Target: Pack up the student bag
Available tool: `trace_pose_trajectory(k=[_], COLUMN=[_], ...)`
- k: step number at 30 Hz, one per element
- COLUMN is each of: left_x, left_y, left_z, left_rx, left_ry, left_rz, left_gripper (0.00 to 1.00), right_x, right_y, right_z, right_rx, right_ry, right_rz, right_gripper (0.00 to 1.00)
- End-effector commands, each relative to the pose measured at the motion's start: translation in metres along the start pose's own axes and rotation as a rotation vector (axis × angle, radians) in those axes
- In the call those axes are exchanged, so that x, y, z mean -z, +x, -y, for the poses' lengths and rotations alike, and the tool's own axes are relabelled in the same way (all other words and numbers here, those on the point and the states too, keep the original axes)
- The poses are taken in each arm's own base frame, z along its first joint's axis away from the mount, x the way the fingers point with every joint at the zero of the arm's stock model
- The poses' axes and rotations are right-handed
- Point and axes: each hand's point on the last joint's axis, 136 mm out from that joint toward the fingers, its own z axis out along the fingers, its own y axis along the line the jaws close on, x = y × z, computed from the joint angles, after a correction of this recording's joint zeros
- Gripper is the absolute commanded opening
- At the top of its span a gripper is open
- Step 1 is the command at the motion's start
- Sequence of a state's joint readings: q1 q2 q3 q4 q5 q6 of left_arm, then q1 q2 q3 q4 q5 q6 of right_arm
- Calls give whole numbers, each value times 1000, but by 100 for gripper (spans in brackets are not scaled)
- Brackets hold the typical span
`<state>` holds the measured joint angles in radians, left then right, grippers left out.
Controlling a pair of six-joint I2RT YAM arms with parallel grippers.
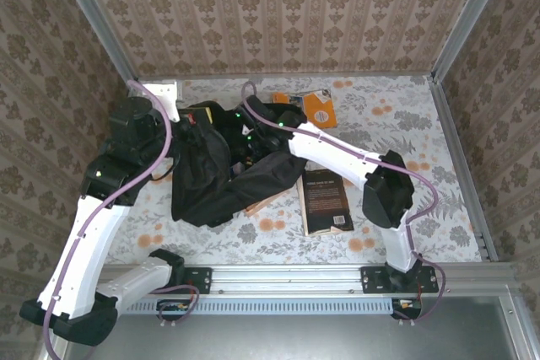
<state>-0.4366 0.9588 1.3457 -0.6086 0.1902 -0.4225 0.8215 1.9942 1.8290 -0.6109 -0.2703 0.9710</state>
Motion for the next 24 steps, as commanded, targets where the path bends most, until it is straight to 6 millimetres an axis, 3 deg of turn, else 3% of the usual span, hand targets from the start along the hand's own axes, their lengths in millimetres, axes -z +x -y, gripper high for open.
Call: trace_pose_trajectory(k=[1, 8, 18, 24], left_x=[17, 18, 18, 12], left_y=[-28, -23, -16, -4], left_z=[0, -4, -1, -8], left_rx=[-41, -39, -25, -26], left_ry=[-22, -35, -12, -26], left_rz=[126, 119, 104, 77], left_gripper=[0, 0, 0, 0], right_x=[23, 49, 98, 144], right_y=[-16, -23, -50, -65], right_z=[-4, -4, -21, -24], right_rx=[30, 81, 125, 248], right_ry=[-44, -55, -131, -46], right_rz=[71, 126, 272, 378], right_gripper=[100, 100, 100, 100])
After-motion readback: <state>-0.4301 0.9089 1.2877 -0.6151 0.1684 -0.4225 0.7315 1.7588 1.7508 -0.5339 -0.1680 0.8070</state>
